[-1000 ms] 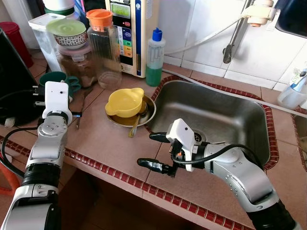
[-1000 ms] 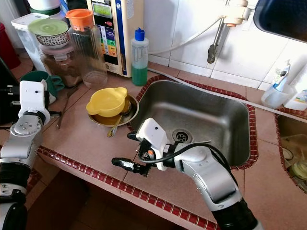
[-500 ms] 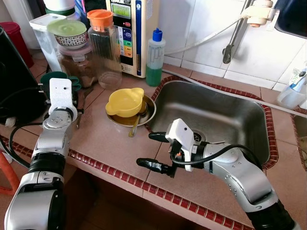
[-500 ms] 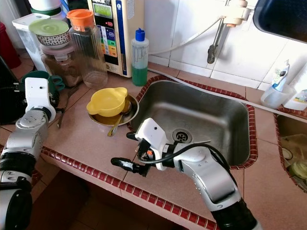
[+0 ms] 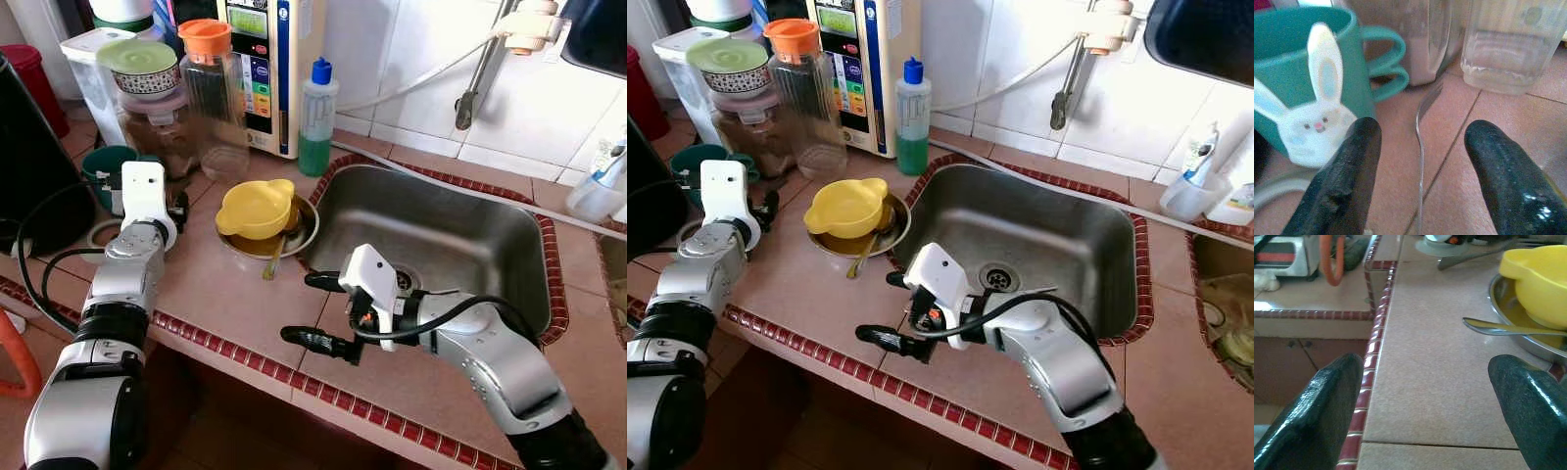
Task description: Kitchen organization
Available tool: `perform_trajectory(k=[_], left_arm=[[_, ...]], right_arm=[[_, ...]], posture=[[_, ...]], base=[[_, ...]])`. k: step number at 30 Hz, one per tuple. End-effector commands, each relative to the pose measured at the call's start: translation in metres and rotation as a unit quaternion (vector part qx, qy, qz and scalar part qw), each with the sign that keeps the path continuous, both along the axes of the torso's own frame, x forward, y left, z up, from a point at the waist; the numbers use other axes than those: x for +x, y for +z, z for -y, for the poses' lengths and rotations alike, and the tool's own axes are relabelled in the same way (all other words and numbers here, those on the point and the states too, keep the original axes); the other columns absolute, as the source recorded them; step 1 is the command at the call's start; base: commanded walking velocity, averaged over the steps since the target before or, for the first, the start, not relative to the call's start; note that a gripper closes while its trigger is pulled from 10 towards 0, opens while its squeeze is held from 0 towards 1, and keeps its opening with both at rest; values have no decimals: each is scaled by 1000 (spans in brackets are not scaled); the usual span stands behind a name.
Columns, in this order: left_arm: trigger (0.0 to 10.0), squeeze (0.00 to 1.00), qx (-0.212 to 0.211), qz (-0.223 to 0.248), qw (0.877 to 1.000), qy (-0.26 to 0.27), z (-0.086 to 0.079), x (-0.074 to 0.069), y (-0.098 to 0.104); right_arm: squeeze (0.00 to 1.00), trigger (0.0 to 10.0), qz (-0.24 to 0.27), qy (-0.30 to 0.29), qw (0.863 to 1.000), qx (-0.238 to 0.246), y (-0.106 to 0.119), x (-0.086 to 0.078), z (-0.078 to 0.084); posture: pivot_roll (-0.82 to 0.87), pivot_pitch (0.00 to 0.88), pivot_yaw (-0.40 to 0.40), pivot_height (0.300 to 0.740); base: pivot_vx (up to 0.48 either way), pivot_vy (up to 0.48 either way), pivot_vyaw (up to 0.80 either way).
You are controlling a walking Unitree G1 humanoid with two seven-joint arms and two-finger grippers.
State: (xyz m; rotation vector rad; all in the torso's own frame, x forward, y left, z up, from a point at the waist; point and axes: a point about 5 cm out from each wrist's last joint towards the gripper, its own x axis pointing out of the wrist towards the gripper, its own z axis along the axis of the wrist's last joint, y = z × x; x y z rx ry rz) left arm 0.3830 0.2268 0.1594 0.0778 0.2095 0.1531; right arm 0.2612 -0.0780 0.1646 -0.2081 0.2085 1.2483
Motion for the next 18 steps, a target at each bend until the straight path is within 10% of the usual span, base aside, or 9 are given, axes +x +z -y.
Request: perform_trajectory(k=[1, 14, 16, 17, 18], left_arm=[[10000, 1000, -14, -11, 1000, -4, 2, 0, -1], [10000, 1000, -31, -80, 996, -15, -2, -8, -23], [10000, 0, -42, -91, 995, -19, -2, -9, -26], [6118, 0, -53, -94, 994, -19, -2, -10, -28], [6118, 0, -60, -95, 994, -19, -2, -10, -28]], right_arm=[[0, 10000, 4, 16, 1000, 0, 4, -3, -2], [0, 10000, 4, 21, 1000, -4, 4, -4, -2], [0, 10000, 5, 20, 1000, -3, 4, -5, -2], [0, 10000, 5, 20, 1000, -3, 4, -5, -2], [0, 10000, 5, 20, 1000, -3, 4, -5, -2]], posture=[[49, 52, 9, 740], [52, 53, 12, 740], [53, 53, 13, 740], [53, 54, 14, 740], [53, 54, 14, 740]], base=[[0, 0, 0], [0, 0, 0], [0, 0, 0], [0, 0, 0], [0, 0, 0]])
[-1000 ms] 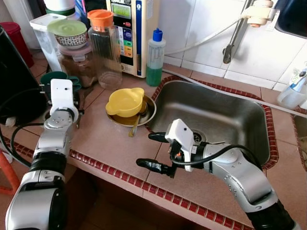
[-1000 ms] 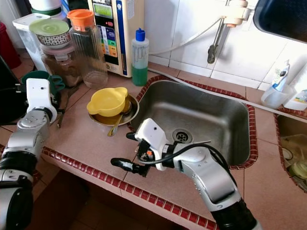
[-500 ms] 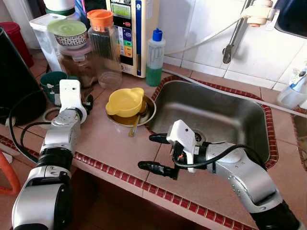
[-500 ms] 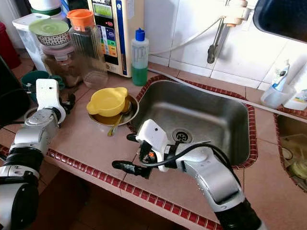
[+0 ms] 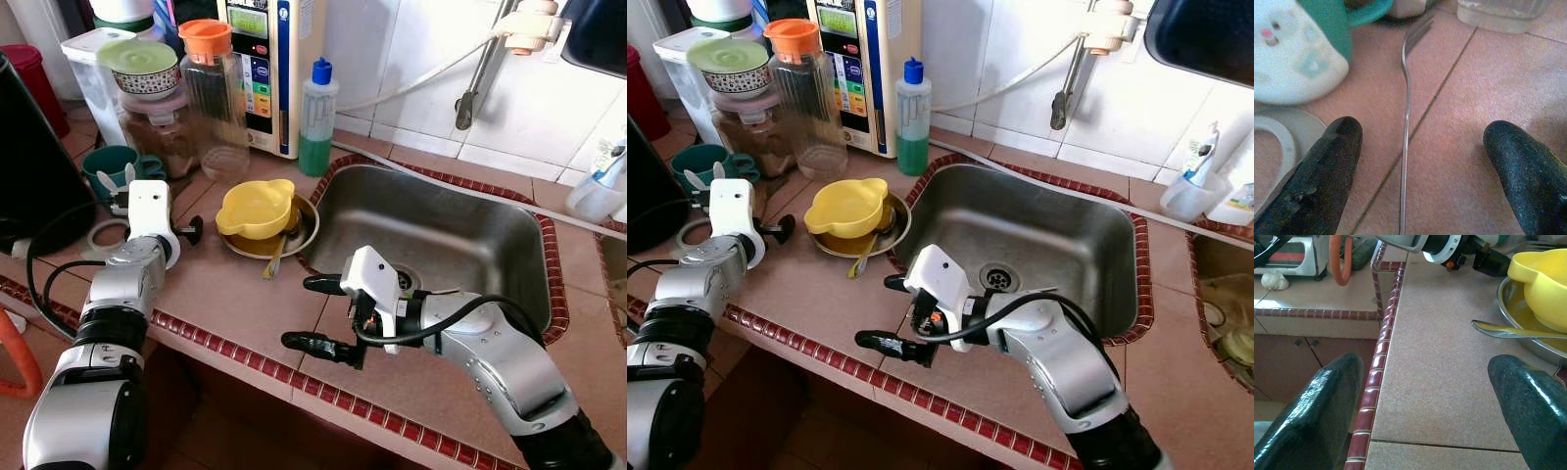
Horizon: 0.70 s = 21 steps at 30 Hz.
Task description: Kitchen organization
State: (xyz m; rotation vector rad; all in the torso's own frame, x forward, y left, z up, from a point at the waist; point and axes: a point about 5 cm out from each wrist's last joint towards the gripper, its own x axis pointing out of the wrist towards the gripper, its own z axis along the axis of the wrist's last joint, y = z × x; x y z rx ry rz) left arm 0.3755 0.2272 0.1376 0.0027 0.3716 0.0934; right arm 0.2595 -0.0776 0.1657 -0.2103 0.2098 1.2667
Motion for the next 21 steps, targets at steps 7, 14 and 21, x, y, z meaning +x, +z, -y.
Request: perform_trajectory(k=[7, 14, 21], left_arm=[[0, 0, -34, -44, 998, -27, 0, -7, -16], [0, 0, -22, -46, 998, -33, -7, -9, -13], [0, 0, -2, -38, 999, -32, -10, -8, -11]], right_arm=[[0, 10000, 7, 10, 1000, -3, 3, -3, -2], [0, 10000, 7, 9, 1000, -3, 1, -3, -2], [0, 10000, 10, 7, 1000, -4, 1, -2, -2]], posture=[[57, 54, 16, 740], [61, 50, 18, 740], [60, 46, 13, 740]], base=[[0, 0, 0], [0, 0, 0], [0, 0, 0]])
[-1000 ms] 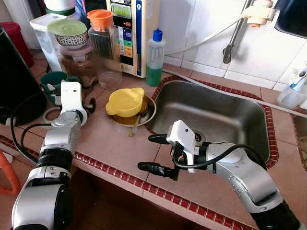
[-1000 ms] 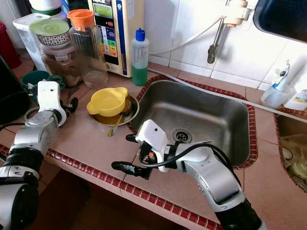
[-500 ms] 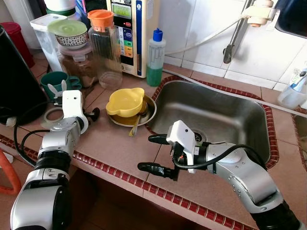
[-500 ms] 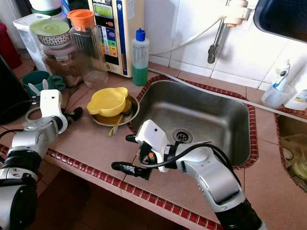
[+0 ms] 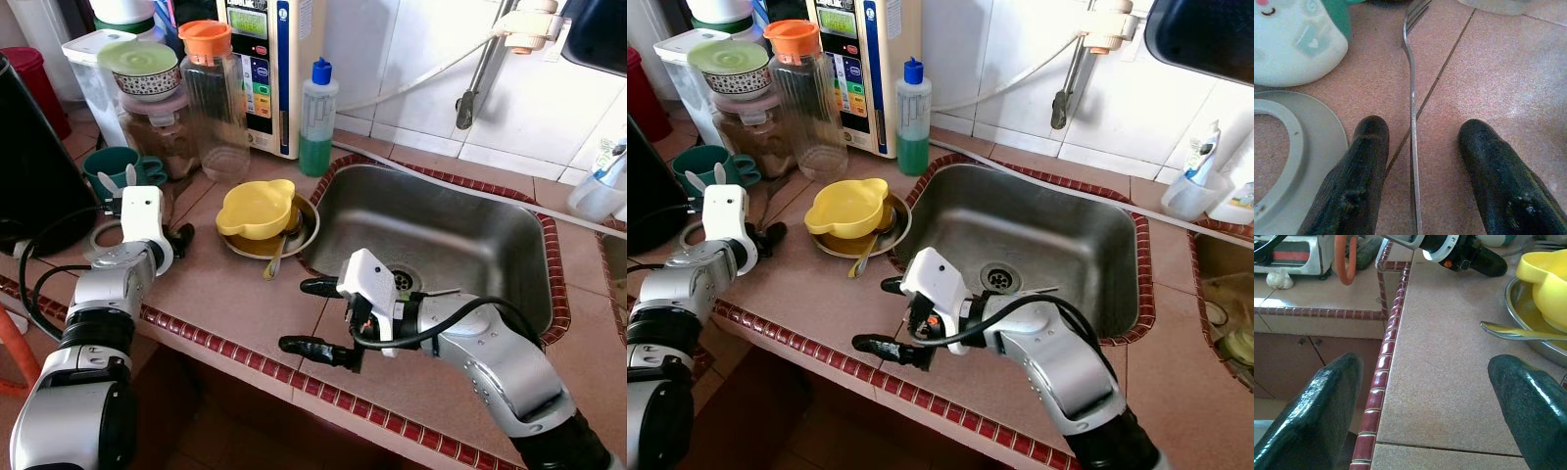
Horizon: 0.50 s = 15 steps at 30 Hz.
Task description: Kitchen organization
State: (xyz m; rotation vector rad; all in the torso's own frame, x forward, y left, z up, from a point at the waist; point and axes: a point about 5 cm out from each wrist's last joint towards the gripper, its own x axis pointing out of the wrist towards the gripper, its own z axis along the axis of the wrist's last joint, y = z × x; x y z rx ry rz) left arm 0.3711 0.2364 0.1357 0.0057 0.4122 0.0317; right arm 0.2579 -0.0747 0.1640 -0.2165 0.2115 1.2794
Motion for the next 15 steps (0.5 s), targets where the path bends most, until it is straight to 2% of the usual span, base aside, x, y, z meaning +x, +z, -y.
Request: perform_trajectory(k=[1, 15], left_arm=[[0, 0, 3, -16, 1000, -1, -1, -4, -9], [0, 0, 15, -5, 1000, 5, -3, -4, -8]], right_arm=[[0, 10000, 10, 0, 1000, -1, 2, 0, 1], [0, 10000, 13, -4, 1000, -4, 2, 2, 2]], posture=[[60, 46, 12, 740], [59, 44, 9, 740]], base=[[0, 0, 0], [0, 0, 0]])
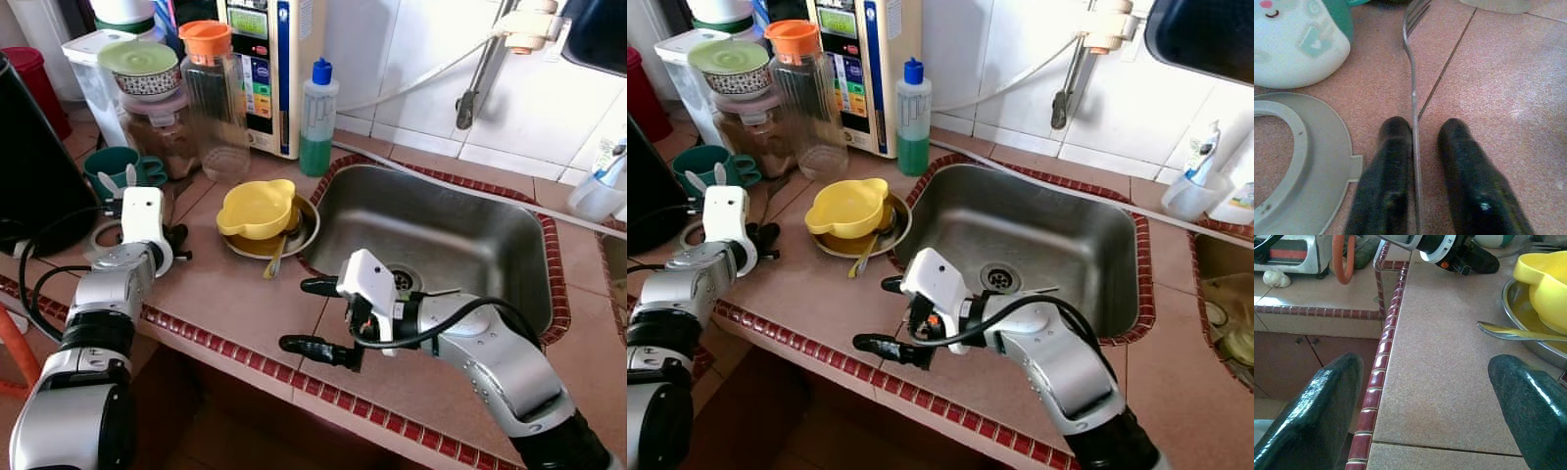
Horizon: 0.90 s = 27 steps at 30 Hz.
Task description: Kitchen organization
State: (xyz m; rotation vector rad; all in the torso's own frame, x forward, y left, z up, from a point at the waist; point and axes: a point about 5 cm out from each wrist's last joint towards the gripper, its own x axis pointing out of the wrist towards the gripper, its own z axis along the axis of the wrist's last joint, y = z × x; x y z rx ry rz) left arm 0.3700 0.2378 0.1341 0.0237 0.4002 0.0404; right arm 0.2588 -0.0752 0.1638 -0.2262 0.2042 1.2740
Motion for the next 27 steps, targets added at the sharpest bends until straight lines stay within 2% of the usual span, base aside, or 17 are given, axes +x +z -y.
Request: perform_trajectory(k=[1, 17, 22, 26, 27], left_arm=[[0, 0, 8, -9, 1000, 4, -2, -4, -6], [0, 0, 3, 17, 999, 30, -8, -9, -7], [0, 0, 17, 59, 997, 39, -7, -10, 1], [0, 0, 68, 94, 993, 36, -6, -12, 9], [0, 0, 68, 94, 993, 36, -6, -12, 9]], right_arm=[[0, 10000, 7, -3, 1000, -3, 2, 1, 2], [0, 10000, 7, -3, 1000, -1, 1, 3, 0], [0, 10000, 10, -9, 1000, 1, 2, 5, 0], [0, 10000, 12, -12, 1000, 3, 2, 6, 0], [0, 10000, 12, -12, 1000, 3, 2, 6, 0]], posture=[[58, 44, 8, 740], [67, 46, 2, 740], [73, 45, 2, 740], [76, 44, 2, 740], [76, 44, 2, 740]], base=[[0, 0, 0], [0, 0, 0], [0, 0, 0], [0, 0, 0], [0, 0, 0]])
